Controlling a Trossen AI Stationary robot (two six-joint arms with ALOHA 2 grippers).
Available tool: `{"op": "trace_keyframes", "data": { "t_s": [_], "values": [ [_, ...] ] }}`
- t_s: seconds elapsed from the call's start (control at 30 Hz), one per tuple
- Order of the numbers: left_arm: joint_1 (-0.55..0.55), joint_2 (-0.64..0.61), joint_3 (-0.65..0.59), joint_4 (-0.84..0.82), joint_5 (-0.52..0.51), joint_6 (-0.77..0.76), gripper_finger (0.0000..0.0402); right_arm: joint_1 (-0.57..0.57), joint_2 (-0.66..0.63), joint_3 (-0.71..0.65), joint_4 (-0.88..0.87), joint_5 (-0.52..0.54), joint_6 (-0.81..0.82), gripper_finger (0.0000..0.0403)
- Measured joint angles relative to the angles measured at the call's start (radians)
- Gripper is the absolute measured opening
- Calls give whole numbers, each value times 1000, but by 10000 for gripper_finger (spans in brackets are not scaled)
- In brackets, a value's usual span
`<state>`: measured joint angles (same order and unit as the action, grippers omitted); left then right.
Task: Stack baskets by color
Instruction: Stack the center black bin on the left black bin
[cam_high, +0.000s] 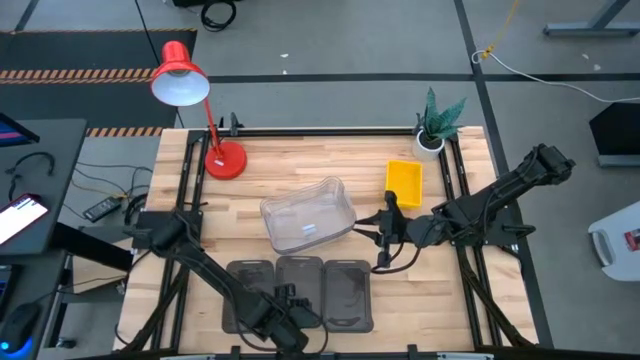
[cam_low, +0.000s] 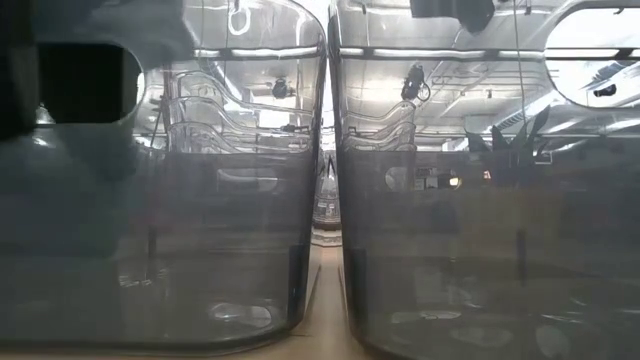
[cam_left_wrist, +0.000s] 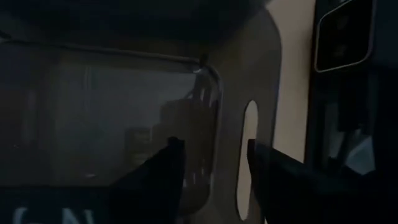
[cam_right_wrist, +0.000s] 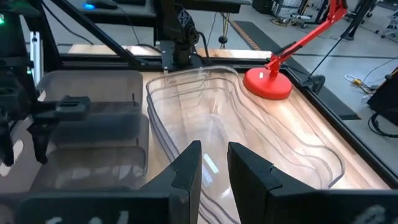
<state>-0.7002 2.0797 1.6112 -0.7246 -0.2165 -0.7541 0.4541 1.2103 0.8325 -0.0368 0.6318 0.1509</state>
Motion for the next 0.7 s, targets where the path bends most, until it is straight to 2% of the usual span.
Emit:
{"op": "trace_keyframes", "data": {
  "t_s": [0.37,0.7],
  "values": [
    [0,46,0,-1,2,3,114,2,0,-19,0,-4,4,83],
    [0,50,0,-4,5,-1,24,2,0,-19,-3,-4,-13,83]
  ]
}}
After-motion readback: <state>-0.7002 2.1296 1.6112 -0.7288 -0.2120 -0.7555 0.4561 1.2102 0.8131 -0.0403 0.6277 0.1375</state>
